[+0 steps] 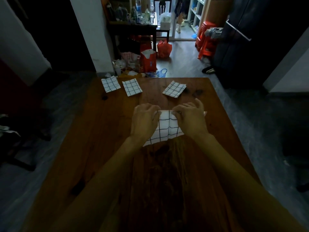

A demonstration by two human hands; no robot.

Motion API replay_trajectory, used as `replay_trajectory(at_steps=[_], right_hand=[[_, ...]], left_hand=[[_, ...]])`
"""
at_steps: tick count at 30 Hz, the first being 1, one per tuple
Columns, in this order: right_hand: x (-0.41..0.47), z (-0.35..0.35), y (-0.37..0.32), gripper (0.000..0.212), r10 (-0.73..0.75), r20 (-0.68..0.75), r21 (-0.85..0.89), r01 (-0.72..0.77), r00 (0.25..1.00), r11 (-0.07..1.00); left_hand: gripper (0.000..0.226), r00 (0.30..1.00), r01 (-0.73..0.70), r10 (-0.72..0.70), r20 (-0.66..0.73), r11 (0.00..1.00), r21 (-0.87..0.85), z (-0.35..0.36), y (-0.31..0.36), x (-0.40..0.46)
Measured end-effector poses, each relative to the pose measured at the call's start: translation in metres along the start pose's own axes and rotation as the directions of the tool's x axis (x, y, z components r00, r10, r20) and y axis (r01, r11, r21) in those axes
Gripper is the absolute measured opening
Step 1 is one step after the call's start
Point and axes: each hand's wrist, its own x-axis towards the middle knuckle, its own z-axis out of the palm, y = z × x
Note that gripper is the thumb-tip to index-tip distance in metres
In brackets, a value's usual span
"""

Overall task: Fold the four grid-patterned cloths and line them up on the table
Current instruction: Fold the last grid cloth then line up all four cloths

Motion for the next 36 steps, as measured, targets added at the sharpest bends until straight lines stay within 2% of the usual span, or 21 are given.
replay_trajectory(at_steps=[2, 5, 6, 9, 14, 18, 22, 24, 28, 30, 32, 34, 36], right_hand=[[-0.002, 0.002, 0.008, 0.012, 0.094, -0.028, 0.110, -0.091, 0.995, 0.990], [-0.003, 0.002, 0.014, 0.013, 0.154, -0.017, 0.174, -0.149, 0.988, 0.973], [-0.003, 0.003, 0.014, 0.013, 0.153, -0.014, 0.168, -0.149, 0.988, 0.975], [-0.004, 0.006, 0.010, 0.011, 0.134, -0.004, 0.153, -0.132, 0.991, 0.979], [-0.008, 0.009, 0.007, 0.012, 0.149, 0.011, 0.174, -0.148, 0.989, 0.974], [-0.013, 0.012, 0.010, 0.012, 0.144, 0.031, 0.175, -0.147, 0.989, 0.974], [-0.016, 0.013, 0.010, 0.011, 0.141, 0.041, 0.161, -0.146, 0.989, 0.976], [-0.017, 0.013, 0.010, 0.011, 0.148, 0.039, 0.149, -0.152, 0.988, 0.977], [-0.017, 0.013, 0.012, 0.010, 0.188, 0.019, 0.134, -0.188, 0.982, 0.973], [-0.017, 0.013, 0.012, 0.010, 0.163, 0.015, 0.119, -0.163, 0.987, 0.979], [-0.017, 0.013, 0.013, 0.009, 0.113, 0.028, 0.102, -0.116, 0.993, 0.988], [-0.017, 0.014, 0.014, 0.009, 0.077, 0.039, 0.095, -0.080, 0.996, 0.992], [-0.016, 0.015, 0.015, 0.009, 0.079, 0.030, 0.111, -0.082, 0.996, 0.990]], left_hand=[[0.030, 0.978, 0.207, -0.206, -0.037, 0.978, 0.024, -0.002, -0.008, -0.004], [0.042, 0.873, 0.477, -0.488, -0.011, 0.859, -0.187, 0.001, -0.015, -0.006], [0.040, 0.842, 0.529, -0.539, 0.017, 0.818, -0.226, 0.003, -0.015, -0.005], [0.027, 0.861, 0.502, -0.506, 0.057, 0.825, -0.261, 0.005, -0.013, -0.002], [0.017, 0.880, 0.459, -0.474, 0.037, 0.827, -0.325, 0.002, -0.012, 0.006], [0.013, 0.877, 0.468, -0.467, 0.112, 0.783, -0.410, -0.004, -0.011, 0.012], [0.016, 0.872, 0.488, -0.463, 0.161, 0.787, -0.377, -0.006, -0.012, 0.016], [0.020, 0.839, 0.540, -0.501, 0.210, 0.725, -0.428, -0.009, -0.010, 0.018], [0.018, 0.689, 0.714, -0.608, 0.394, 0.477, -0.513, -0.013, -0.011, 0.019], [0.024, 0.645, 0.747, -0.636, 0.424, 0.407, -0.526, -0.014, -0.012, 0.018], [0.032, 0.658, 0.736, -0.637, 0.401, 0.432, -0.522, -0.013, -0.012, 0.017], [0.031, 0.697, 0.704, -0.617, 0.366, 0.491, -0.513, -0.014, -0.014, 0.015], [0.030, 0.708, 0.689, -0.620, 0.340, 0.499, -0.525, -0.012, -0.018, 0.014]])
